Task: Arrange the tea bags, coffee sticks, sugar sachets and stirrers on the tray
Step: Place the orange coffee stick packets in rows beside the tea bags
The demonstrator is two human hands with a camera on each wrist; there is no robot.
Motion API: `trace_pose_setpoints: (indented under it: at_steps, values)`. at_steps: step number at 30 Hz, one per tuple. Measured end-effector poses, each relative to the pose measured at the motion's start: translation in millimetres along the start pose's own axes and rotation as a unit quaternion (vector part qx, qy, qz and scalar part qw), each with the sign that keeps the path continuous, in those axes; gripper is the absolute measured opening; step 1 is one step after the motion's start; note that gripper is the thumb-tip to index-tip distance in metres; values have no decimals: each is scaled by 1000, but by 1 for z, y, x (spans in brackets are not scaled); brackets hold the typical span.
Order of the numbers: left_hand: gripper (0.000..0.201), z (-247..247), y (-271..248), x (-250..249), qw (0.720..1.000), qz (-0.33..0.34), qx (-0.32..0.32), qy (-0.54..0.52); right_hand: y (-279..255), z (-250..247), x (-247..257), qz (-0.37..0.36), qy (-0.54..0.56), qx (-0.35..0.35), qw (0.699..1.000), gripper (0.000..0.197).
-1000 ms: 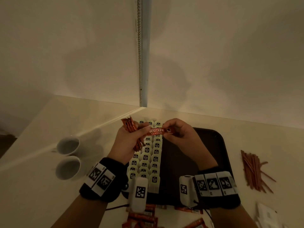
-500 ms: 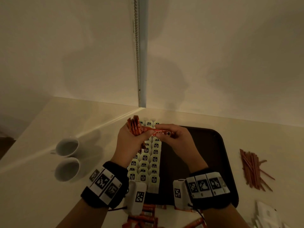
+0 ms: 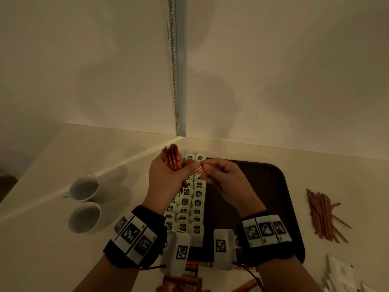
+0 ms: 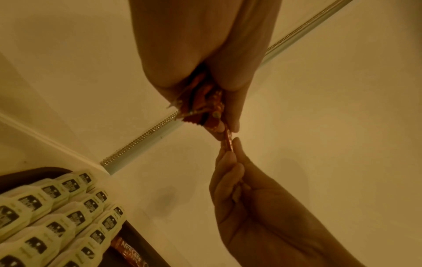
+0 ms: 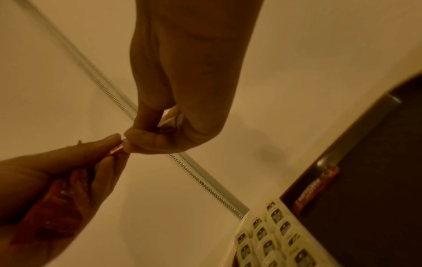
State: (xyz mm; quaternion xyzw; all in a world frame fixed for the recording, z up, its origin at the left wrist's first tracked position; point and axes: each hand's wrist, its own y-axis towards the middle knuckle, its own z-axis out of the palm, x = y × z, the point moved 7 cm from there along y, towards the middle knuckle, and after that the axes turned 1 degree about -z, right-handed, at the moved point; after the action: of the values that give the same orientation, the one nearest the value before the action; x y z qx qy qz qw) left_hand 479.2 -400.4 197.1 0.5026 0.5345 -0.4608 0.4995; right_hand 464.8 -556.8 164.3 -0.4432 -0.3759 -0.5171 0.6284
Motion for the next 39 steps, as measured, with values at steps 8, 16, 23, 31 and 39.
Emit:
trace_pose_setpoints:
  at_steps: [8,16,23,31,39]
  values:
    - [27,-3,4,7,1000,-29,1,5,0,-5,4,-12,-74,-31,997,14]
    - [26,-7,-1,26,994,-77,-50,-58,1,-19,-3,22,-41,-54,997,17]
    - [21,-8,2,39,986,-120,-24,-110,15,-57,8,-3,-104,-119,988,14]
    - [17,-41,4,81,963,-247,-12,-103,46,-170,-39,88,-209,-278,934,14]
    - [13,-38,-1,91,960,-265,0,-93,60,-177,-82,167,-356,-245,886,13]
